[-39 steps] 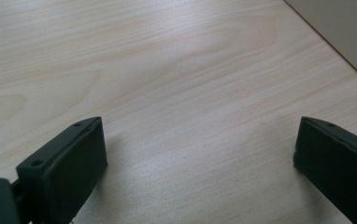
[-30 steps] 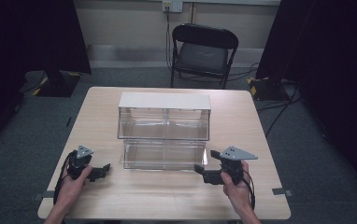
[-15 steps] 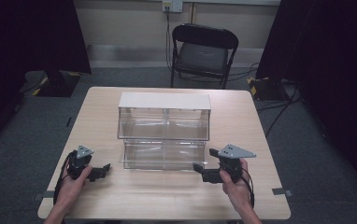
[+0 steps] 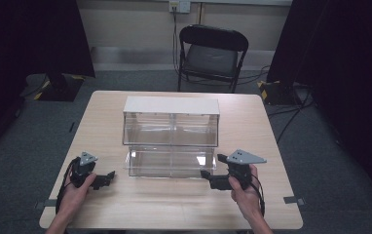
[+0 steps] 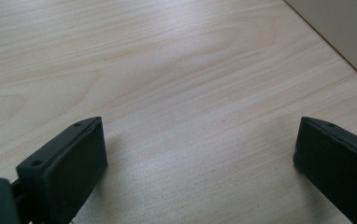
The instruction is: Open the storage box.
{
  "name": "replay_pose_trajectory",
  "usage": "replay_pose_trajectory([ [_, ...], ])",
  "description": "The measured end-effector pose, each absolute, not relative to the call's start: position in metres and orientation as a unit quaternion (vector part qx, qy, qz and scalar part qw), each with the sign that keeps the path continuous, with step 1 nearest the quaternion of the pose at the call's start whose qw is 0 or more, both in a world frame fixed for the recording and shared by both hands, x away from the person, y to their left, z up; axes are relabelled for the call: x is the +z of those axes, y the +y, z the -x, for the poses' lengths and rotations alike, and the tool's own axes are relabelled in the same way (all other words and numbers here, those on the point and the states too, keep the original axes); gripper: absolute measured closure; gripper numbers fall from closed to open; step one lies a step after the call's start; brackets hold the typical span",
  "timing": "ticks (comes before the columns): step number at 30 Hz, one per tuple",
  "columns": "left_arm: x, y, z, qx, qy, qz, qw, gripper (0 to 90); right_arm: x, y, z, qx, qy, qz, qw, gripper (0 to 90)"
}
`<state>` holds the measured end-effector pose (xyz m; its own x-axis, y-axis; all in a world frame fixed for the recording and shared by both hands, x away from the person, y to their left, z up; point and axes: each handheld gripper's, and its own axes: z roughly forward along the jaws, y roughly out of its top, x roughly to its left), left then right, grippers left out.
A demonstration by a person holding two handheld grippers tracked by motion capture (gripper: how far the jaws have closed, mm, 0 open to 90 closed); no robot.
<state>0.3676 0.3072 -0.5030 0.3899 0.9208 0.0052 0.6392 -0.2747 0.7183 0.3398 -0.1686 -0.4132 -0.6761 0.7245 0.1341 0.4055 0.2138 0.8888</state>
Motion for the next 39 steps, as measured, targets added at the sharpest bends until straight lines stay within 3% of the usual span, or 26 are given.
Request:
replay_pose_trajectory([
  [39, -0.503, 0.307, -0.368, 0.218, 0.508, -0.768, 0.325, 2.1, -0.406, -0.158, -0.345, 0.516, 0.757, -0.368, 0.16, 13.4],
])
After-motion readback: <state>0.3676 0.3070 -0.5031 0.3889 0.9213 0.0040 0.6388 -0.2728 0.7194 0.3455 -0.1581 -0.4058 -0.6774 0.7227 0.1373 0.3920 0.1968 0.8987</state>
